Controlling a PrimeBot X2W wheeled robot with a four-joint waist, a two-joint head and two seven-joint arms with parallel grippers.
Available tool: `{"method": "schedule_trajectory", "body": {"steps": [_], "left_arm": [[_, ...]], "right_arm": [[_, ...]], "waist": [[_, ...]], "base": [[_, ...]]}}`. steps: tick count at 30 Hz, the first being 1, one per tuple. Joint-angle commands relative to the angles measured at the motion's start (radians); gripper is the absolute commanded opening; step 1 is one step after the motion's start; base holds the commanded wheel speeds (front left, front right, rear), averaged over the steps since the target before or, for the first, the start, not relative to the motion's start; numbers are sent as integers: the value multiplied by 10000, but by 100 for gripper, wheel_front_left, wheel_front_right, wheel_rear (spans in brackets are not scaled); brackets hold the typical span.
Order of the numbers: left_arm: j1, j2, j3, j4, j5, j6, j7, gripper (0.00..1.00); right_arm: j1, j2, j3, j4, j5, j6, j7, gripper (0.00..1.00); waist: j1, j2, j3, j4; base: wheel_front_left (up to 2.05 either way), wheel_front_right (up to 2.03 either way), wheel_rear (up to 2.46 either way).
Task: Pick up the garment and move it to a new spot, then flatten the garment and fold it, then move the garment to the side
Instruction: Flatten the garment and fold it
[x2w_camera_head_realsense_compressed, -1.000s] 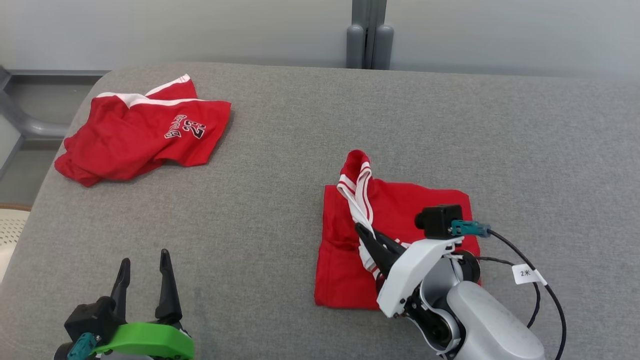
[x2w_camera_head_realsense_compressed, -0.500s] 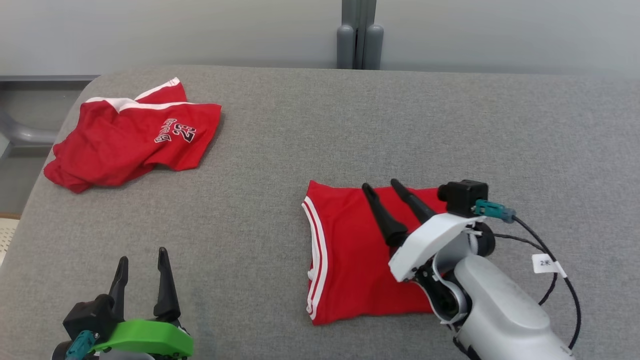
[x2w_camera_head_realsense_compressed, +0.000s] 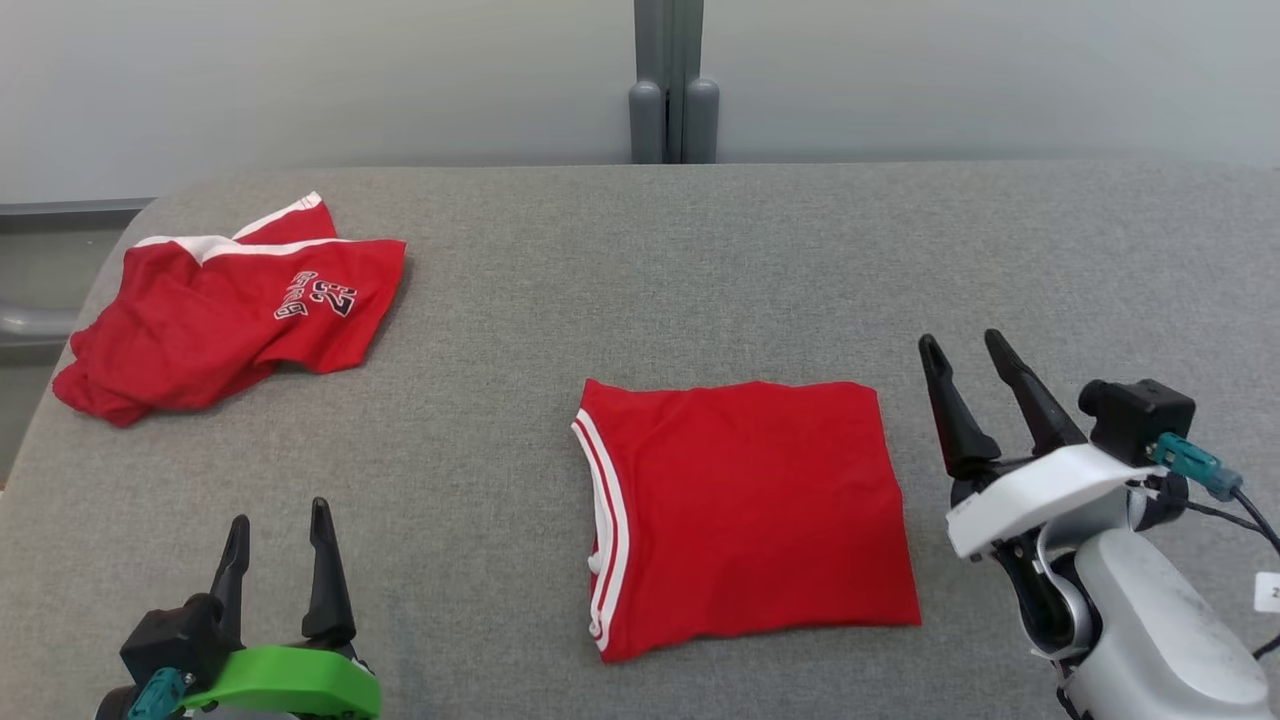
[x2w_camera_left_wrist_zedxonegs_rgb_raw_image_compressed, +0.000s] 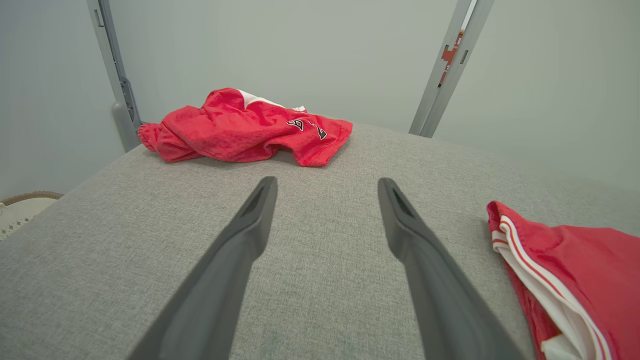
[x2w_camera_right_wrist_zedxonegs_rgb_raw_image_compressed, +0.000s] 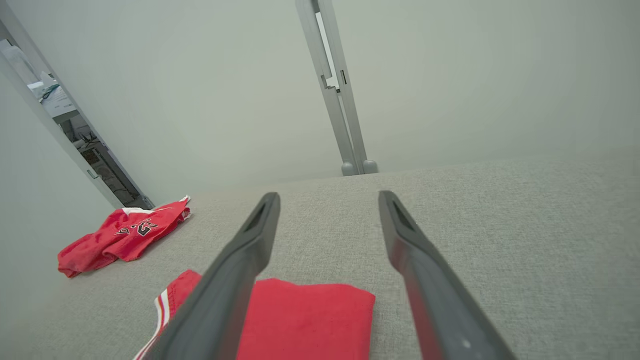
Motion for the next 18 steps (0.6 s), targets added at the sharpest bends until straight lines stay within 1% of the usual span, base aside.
{"method": "schedule_trajectory", "body": {"steps": [1, 6, 9, 13, 18], "left_arm": [[116, 24, 52, -77, 117, 49, -4, 100], [206, 24, 100, -197, 260, 23, -3, 100], [227, 26, 94, -271, 353, -3, -4, 100], [263, 26, 129, -347, 454, -51, -2, 100], [315, 24, 148, -470, 581, -71, -2, 100]], "right_arm": [[374, -77, -246, -234, -262, 0, -82, 100], [1372, 124, -1311, -1236, -784, 0, -82, 100], [1883, 260, -1692, -1704, -1054, 0, -83, 100], [2543, 420, -1998, -2303, -1501, 0, -84, 100], [3232, 647, -2151, -2884, -2014, 0, -84, 100]], "waist": [[0, 0, -60, -96], [0, 0, -156, -287], [0, 0, -229, -383], [0, 0, -354, -494], [0, 0, -485, -604]], "base": [[0, 0, 0], [0, 0, 0], [0, 0, 0], [0, 0, 0], [0, 0, 0]]}}
